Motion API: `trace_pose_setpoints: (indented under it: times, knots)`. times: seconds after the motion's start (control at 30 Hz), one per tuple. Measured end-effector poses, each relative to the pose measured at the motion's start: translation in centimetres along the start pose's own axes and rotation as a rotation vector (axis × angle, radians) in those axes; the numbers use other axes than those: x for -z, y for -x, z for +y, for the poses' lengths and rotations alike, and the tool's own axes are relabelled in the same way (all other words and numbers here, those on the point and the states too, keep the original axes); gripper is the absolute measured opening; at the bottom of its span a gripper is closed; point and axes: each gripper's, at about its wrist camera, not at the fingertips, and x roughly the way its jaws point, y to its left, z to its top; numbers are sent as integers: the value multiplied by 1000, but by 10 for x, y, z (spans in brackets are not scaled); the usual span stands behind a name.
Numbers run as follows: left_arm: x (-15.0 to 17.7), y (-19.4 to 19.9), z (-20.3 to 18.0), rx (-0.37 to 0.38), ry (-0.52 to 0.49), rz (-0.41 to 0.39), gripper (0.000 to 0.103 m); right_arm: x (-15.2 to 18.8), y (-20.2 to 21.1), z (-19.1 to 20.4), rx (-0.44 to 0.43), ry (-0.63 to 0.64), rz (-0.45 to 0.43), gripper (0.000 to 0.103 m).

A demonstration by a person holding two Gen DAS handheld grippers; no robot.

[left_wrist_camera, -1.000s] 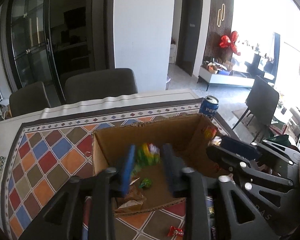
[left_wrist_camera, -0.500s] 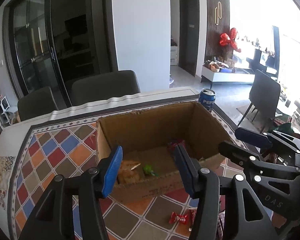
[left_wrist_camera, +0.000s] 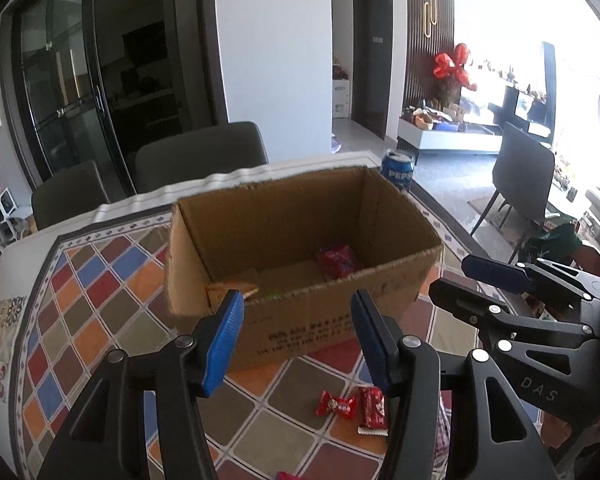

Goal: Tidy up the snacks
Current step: 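Move both tools back down to the remaining snacks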

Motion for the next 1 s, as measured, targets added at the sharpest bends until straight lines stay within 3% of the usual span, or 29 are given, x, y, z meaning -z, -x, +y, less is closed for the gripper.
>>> trace_pose_setpoints:
  times: [1.0]
  knots:
    - [81, -65, -18, 35, 33, 258, 55, 74, -45, -27, 9, -45, 203, 43]
